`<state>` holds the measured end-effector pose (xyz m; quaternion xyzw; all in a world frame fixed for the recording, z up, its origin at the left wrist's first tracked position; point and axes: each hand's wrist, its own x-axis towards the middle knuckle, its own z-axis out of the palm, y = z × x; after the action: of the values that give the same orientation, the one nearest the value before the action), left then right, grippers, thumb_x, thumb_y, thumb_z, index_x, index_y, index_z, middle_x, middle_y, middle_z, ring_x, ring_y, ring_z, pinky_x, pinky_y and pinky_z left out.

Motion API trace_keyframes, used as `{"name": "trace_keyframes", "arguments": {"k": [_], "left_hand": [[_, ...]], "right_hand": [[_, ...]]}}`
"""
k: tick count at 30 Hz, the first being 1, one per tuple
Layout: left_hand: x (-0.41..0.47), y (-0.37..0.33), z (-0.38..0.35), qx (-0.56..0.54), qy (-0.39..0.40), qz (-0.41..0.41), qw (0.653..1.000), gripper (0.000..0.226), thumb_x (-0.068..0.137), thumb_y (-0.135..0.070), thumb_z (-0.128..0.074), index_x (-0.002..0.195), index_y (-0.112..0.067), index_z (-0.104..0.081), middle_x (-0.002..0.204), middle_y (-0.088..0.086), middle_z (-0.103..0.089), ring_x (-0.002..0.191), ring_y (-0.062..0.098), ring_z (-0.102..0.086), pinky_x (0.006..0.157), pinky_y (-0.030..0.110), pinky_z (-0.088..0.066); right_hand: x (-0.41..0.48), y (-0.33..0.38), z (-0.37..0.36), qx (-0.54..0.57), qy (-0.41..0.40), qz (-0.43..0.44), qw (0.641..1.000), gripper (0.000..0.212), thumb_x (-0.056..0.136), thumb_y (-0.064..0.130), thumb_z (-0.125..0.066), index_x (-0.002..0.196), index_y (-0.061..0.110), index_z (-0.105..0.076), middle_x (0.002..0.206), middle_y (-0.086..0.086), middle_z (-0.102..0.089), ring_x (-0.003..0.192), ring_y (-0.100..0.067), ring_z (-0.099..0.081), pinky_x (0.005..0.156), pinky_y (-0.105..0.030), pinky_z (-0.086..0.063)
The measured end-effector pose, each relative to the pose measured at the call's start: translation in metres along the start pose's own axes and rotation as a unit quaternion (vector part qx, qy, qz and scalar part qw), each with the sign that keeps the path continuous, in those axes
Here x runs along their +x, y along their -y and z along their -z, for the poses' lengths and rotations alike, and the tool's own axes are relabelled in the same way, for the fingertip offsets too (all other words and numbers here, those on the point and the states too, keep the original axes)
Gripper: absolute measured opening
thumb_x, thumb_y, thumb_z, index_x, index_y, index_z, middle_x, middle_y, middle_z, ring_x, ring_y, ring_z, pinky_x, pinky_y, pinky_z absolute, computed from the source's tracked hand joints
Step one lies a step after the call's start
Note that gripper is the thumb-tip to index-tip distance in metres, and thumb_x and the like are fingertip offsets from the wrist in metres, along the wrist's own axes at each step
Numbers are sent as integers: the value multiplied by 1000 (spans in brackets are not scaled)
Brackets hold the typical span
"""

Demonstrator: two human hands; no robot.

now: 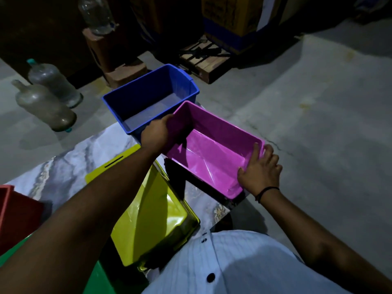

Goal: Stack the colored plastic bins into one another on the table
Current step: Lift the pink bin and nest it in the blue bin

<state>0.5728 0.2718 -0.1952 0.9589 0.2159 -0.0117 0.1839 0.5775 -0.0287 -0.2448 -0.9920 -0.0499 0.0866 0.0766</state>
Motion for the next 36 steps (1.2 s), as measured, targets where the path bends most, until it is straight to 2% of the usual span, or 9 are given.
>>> {"name": "trace_keyframes", "arguments": {"k": [3,6,9,12,19,23,26,28,36], "left_hand": [[-6,-3,6,-14,3,5,1000,72,75,-49,-37,144,-43,-51,126,14,-69,112,43,-67,89,51,-55],[-11,-2,10,10,-3,-8,1000,58,83,-40,-44,140,-36,-58,119,15,-70,109,42,-68,86,52,-57],[-12,2,16,18,-30,-4,999,48,85,-31,-50,131,-31,-64,115,16,-69,104,42,-68,82,49,-57],[-14,-4,27,-2,-76,4,997,49,84,-35,-42,126,-30,-67,113,16,-72,103,41,-68,82,47,-58],[-20,-11,58,-38,-156,-18,987,42,91,-32,-57,131,-24,-66,115,10,-73,105,32,-69,83,42,-58],[-20,-7,70,-56,-205,-12,977,44,93,-36,-59,135,-23,-64,115,9,-72,106,28,-68,83,38,-54],[-26,-2,80,-70,-226,3,972,46,92,-40,-59,136,-25,-62,113,8,-73,106,28,-68,82,39,-55],[-29,2,87,-76,-232,15,970,47,92,-41,-59,136,-26,-61,113,8,-73,106,28,-68,83,39,-54],[-36,25,117,-166,-247,74,952,53,85,-52,-59,133,-31,-63,124,7,-73,113,27,-69,91,44,-56]], "right_hand": [[-10,-1,1,105,17,2,994,90,89,38,-64,158,10,-13,139,-19,-22,120,-44,-46,96,-48,-50],[-12,-1,1,183,-6,19,983,78,90,31,-66,154,10,-27,132,-21,-31,110,-46,-57,97,-46,-53],[-9,-2,8,229,-35,23,972,69,89,30,-67,149,12,-38,132,-23,-41,114,-45,-56,98,-51,-51],[-1,-4,22,247,-75,34,966,62,89,29,-68,144,13,-46,132,-22,-49,120,-41,-53,102,-51,-49],[25,5,65,260,-154,70,951,43,88,30,-68,127,13,-60,125,-16,-58,114,-37,-55,96,-38,-43],[42,18,85,266,-169,85,945,43,88,33,-68,126,15,-60,130,-16,-56,115,-39,-55,98,-38,-43],[47,32,101,303,-172,96,932,53,89,31,-70,135,12,-53,149,-18,-36,120,-38,-56,102,-42,-47],[49,40,114,310,-171,97,930,58,89,31,-70,139,12,-47,149,-17,-29,118,-37,-57,96,-42,-51],[71,74,149,312,-150,174,922,53,87,35,-72,133,12,-56,132,-19,-53,115,-33,-55,87,-26,-35]]}}
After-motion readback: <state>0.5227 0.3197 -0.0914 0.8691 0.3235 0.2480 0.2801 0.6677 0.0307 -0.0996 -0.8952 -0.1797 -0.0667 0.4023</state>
